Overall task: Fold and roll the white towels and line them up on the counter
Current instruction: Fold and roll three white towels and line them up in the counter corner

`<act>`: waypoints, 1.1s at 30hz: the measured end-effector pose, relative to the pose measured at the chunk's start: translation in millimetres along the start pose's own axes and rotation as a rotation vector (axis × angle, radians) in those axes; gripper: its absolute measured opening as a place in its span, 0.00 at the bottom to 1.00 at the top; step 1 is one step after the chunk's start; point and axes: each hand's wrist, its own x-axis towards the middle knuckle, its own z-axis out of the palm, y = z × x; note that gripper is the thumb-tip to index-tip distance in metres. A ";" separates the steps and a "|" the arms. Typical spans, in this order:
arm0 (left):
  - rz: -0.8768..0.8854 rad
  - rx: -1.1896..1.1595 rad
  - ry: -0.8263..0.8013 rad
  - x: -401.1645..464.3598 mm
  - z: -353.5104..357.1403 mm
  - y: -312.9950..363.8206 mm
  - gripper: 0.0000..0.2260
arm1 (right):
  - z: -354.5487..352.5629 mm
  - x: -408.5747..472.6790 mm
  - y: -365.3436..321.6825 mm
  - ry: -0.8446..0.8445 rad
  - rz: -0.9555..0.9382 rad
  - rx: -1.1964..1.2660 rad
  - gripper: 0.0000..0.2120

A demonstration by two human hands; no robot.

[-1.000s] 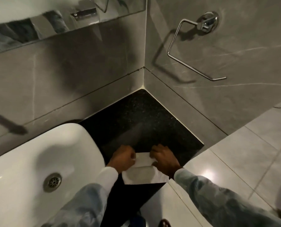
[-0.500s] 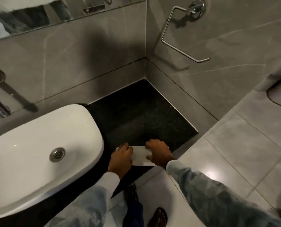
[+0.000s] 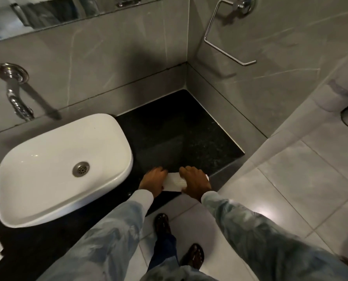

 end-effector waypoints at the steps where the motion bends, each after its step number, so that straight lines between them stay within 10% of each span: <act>1: 0.007 0.006 -0.016 -1.3 0.1 0.1 0.23 | 2.0 1.7 -1.0 -0.019 0.007 0.009 0.29; 11: 0.203 0.193 -0.011 55.2 -41.8 -11.1 0.25 | -22.7 45.9 16.4 -0.059 0.084 0.035 0.25; 27: 0.701 0.552 0.259 406.3 -135.5 -81.4 0.14 | -72.4 301.6 90.6 0.164 0.542 0.344 0.29; 33: 0.627 0.542 0.206 443.2 -153.7 -109.1 0.19 | -81.1 353.6 93.7 0.262 0.542 0.264 0.32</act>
